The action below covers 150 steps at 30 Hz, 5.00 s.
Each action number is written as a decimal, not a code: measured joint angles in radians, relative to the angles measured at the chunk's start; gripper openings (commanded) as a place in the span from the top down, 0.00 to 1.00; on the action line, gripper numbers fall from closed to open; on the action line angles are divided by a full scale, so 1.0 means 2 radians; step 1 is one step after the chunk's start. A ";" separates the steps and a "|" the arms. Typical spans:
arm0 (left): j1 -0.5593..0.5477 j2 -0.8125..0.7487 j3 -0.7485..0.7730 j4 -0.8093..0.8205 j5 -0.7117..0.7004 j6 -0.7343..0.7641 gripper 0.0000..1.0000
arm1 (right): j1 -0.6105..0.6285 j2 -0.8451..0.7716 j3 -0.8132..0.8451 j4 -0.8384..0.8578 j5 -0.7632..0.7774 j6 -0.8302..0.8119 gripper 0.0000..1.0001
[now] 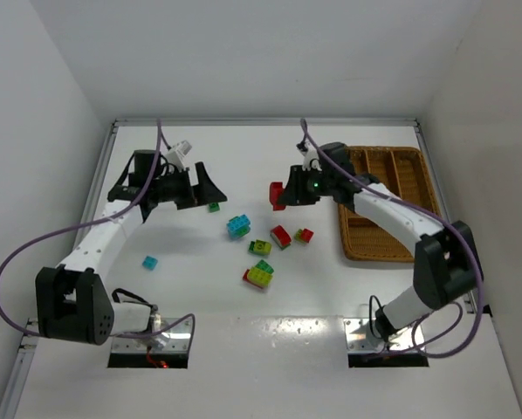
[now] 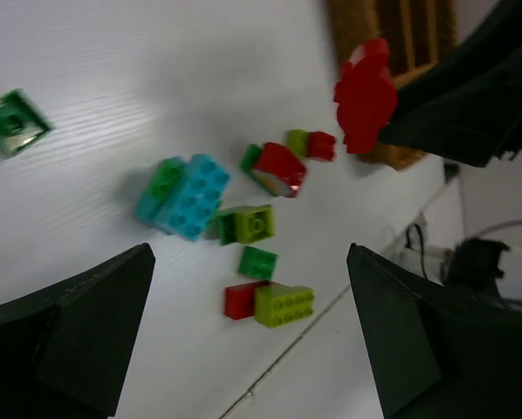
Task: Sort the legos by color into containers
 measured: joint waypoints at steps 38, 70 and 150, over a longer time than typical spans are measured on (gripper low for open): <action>-0.109 0.113 0.015 0.208 0.383 -0.009 0.51 | -0.022 -0.026 -0.043 0.115 -0.430 0.051 0.75; -0.108 0.117 0.031 0.199 0.337 -0.026 1.00 | -0.012 -0.016 -0.024 0.093 -0.387 0.048 0.91; -0.396 0.626 0.680 0.155 -0.103 -0.209 1.00 | -0.378 -0.159 0.029 -0.131 0.212 0.185 0.15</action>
